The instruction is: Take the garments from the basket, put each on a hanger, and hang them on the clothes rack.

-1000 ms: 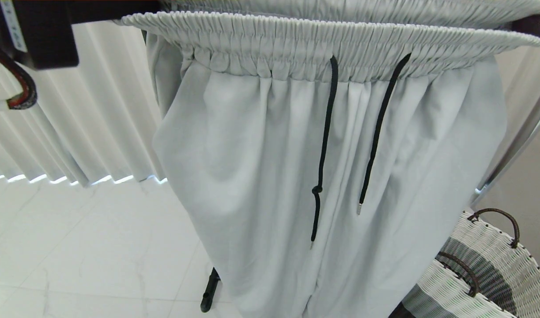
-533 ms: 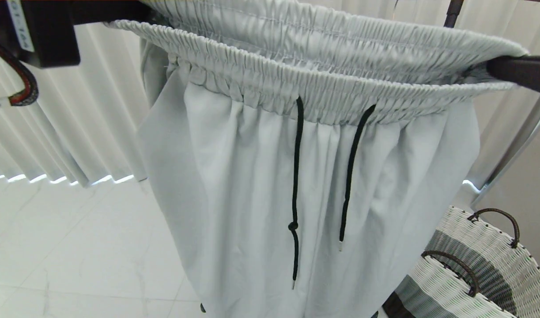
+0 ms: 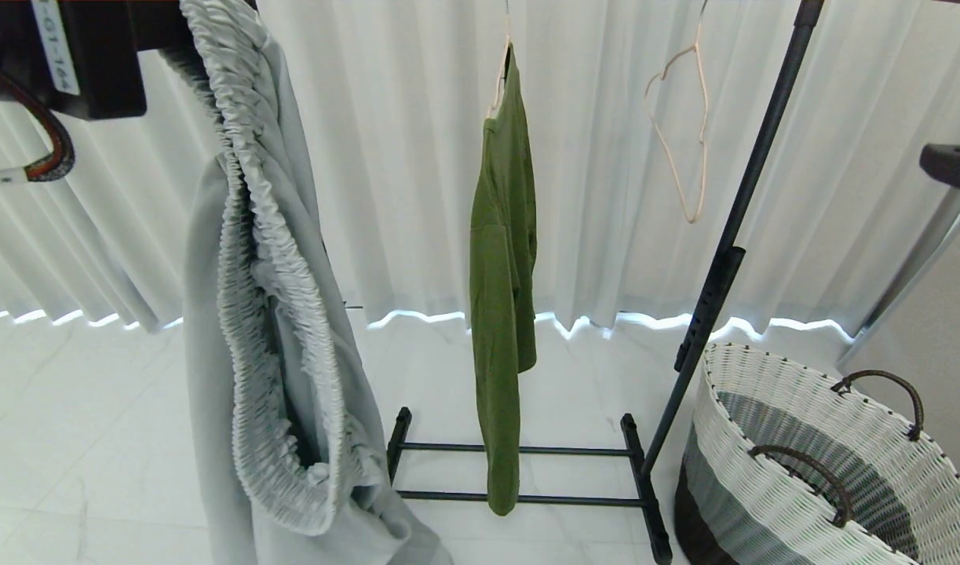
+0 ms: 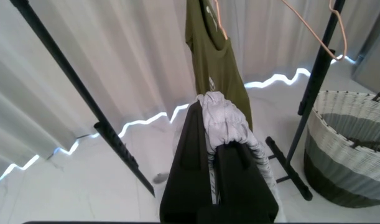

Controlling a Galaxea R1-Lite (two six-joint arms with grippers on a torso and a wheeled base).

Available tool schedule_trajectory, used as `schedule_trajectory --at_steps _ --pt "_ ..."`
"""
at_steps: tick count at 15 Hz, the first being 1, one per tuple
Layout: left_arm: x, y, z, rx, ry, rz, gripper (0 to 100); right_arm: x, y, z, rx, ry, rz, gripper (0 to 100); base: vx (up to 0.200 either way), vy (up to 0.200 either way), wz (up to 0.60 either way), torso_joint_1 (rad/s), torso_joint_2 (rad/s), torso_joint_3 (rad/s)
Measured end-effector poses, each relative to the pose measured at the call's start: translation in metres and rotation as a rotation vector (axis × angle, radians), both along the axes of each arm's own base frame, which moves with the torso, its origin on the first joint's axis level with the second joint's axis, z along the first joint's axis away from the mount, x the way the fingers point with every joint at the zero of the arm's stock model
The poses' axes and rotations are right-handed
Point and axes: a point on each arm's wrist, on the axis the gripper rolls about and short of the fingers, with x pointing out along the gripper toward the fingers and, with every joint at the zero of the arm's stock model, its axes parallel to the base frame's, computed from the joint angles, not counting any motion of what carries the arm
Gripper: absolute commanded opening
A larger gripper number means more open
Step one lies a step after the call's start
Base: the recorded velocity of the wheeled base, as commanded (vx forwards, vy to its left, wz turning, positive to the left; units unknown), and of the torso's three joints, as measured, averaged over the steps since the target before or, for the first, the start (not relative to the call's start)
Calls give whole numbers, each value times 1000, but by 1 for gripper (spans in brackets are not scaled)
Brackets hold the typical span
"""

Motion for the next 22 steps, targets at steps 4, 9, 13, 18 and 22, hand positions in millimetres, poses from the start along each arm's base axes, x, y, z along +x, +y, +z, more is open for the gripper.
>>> schedule_trajectory --at_steps 4,9,13,18,22 --pt "-5 7 -3 3 1 0 0 24 -37 -10 -203 47 -375 100 0 0 0 0 0 0" --pt "-9 12 -6 3 2 -1 0 33 -73 -26 -336 119 -698 100 0 0 0 0 0 0" --pt "-10 13 -6 4 3 -1 0 31 -78 -40 -308 106 -751 100 0 0 0 0 0 0" --pt "-10 13 -8 7 5 -2 0 27 -81 -44 -269 106 -770 100 0 0 0 60 -161 -100" --pt "-10 13 -8 14 2 -3 0 26 -82 -44 -265 106 -780 100 0 0 0 182 -447 -260"
